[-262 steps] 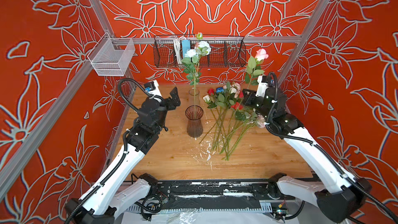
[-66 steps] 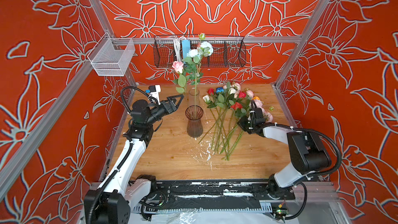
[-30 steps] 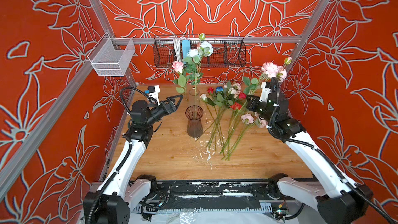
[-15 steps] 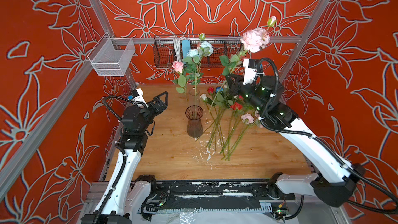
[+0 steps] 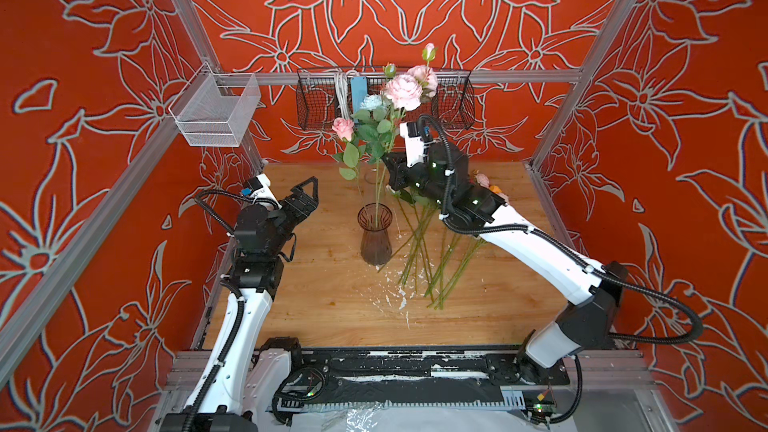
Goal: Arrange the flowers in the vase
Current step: 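Move the pink spray rose over the pink vase and lower its stem in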
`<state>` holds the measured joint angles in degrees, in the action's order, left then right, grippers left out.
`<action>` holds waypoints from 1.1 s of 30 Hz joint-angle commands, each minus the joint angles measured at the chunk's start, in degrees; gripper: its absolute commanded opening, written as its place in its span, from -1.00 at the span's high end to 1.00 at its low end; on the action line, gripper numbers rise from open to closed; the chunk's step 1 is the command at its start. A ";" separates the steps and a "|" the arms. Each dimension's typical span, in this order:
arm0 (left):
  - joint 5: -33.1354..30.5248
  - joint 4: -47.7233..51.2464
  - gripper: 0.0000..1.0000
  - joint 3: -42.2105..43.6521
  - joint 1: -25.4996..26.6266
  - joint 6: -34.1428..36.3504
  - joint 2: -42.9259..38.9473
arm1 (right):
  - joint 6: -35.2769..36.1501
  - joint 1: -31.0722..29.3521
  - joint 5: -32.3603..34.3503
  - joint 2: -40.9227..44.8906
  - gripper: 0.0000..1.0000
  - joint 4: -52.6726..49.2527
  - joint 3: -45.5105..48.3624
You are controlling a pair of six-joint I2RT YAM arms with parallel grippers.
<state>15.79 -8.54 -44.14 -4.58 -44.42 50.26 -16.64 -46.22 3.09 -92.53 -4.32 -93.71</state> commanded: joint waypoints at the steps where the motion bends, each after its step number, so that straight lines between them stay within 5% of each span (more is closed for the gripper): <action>1: 1.26 -1.51 -0.96 -0.03 -0.57 -1.25 0.70 | 3.51 -2.91 4.24 -0.46 0.92 -0.16 2.34; 11: 3.35 -2.54 -0.95 -0.05 -2.02 -3.56 2.12 | 6.45 -4.81 6.75 -2.45 0.89 -1.69 3.84; 19: 4.29 -3.07 -0.95 -0.07 -2.32 -4.08 2.82 | 8.56 -6.74 10.42 -4.42 0.19 -8.17 0.04; 33: 6.23 -4.20 -0.95 -0.04 -2.48 -4.93 3.76 | 7.78 -9.07 14.02 6.83 -0.04 -11.01 5.90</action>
<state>20.45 -10.37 -44.14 -6.76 -48.36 53.47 -8.40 -54.98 15.66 -89.80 -14.57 -89.36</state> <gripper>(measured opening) 0.978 0.520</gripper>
